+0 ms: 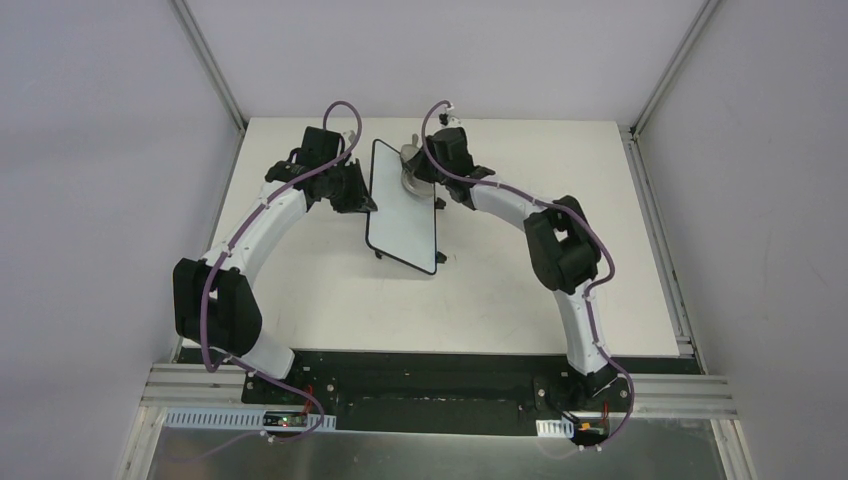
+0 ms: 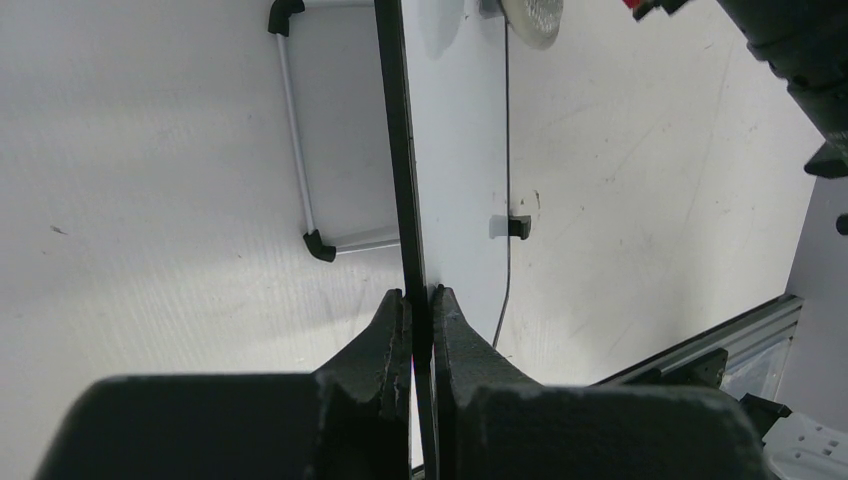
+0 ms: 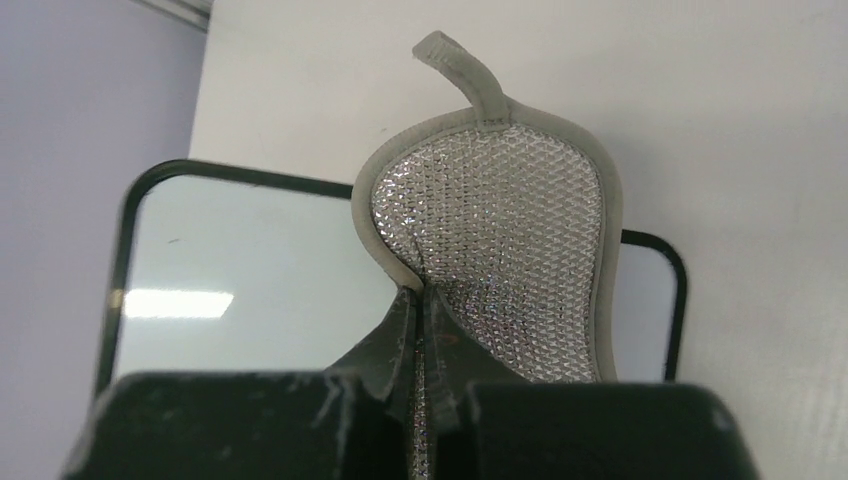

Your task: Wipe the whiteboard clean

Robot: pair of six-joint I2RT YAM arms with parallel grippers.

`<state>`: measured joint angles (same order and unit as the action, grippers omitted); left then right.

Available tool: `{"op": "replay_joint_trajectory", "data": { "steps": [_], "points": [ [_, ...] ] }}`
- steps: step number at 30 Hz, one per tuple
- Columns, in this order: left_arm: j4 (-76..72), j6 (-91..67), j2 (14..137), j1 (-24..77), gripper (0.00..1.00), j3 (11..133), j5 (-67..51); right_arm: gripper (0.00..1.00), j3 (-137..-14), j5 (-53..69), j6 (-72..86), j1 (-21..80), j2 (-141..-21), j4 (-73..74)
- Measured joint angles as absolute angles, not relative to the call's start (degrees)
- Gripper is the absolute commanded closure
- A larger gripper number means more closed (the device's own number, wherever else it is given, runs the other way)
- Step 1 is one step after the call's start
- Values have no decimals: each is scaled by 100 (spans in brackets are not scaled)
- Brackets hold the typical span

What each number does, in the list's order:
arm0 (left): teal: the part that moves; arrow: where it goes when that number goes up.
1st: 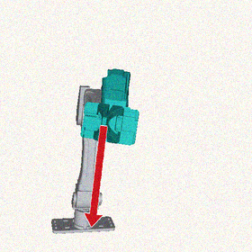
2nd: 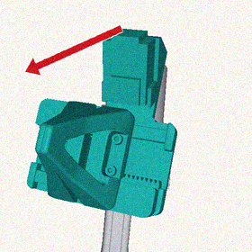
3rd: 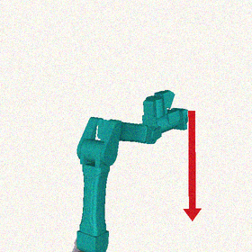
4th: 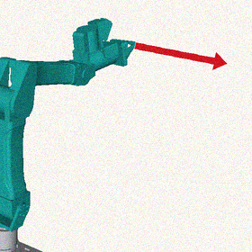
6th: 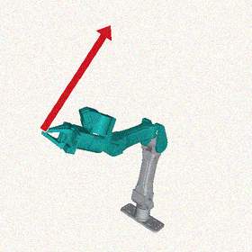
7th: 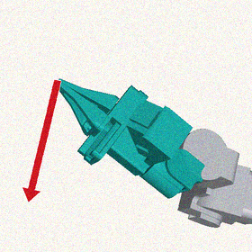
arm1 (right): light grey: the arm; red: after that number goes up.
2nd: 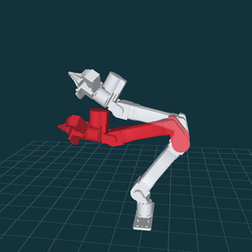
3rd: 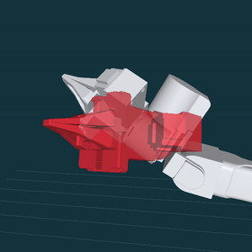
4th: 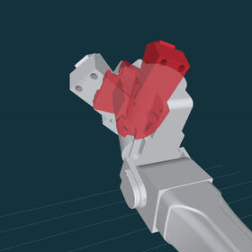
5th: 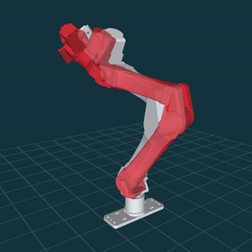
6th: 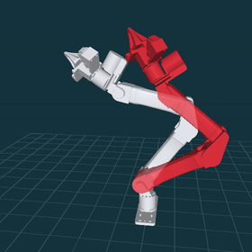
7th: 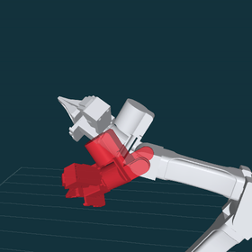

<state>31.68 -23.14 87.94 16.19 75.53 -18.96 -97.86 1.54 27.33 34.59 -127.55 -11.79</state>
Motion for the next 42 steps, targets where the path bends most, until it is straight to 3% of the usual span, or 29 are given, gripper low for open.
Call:
{"op": "replay_joint_trajectory", "data": {
  "steps": [3,14,24,33,42],
  "points": [
    [3201,-2316,8785,1619,100,7557,-1896,100,-9561,191,2738,3675,-12488,-1350],
    [3374,-2311,8785,1616,100,7559,-1872,100,-6779,368,3138,4849,-10516,-2849],
    [3376,-2316,8785,1616,100,7559,-1879,100,-4930,-71,3638,5004,-9760,-3662],
    [3374,-2320,8785,1614,100,7559,-1850,100,-5686,-1444,3256,5680,-9695,-2333],
    [3376,-2320,8785,1616,100,7559,-1852,100,-6278,-1461,3074,6276,-9671,-2141]
  ]
}}
